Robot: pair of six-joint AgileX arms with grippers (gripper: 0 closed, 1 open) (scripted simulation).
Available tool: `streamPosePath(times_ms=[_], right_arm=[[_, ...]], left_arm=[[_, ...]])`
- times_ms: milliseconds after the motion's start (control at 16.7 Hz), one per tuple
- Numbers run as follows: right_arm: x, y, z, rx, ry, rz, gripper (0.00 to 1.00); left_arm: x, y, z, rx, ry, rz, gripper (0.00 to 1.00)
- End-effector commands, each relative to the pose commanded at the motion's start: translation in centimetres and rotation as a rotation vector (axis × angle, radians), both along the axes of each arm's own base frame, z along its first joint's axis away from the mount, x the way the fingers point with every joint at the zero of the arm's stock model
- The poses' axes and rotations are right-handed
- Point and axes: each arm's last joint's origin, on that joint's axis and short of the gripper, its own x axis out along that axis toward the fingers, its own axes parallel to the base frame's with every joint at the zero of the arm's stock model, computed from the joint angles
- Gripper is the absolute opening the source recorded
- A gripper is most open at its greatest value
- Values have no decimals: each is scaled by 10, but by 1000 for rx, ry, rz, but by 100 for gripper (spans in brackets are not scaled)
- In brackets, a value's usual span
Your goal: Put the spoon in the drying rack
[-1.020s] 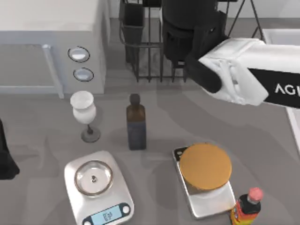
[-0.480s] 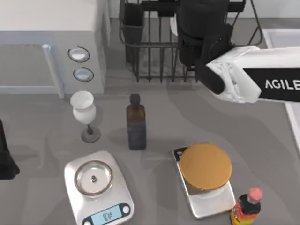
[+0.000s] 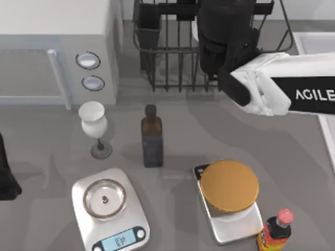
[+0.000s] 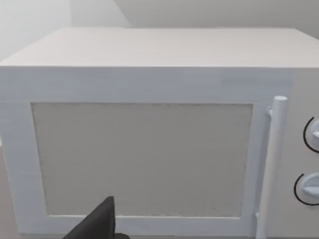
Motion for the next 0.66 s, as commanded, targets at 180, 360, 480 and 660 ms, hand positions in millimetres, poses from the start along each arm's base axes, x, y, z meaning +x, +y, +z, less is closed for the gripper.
streamPosePath(times_ms=[180, 360, 480, 660], right_arm=[[0, 0, 0, 0, 0, 0, 83], [0, 0, 0, 0, 0, 0, 100], [0, 0, 0, 0, 0, 0, 100], [0, 0, 0, 0, 0, 0, 100]], left_arm=[[0, 0, 0, 0, 0, 0, 100], [0, 0, 0, 0, 0, 0, 100], [0, 0, 0, 0, 0, 0, 100], [0, 0, 0, 0, 0, 0, 100]])
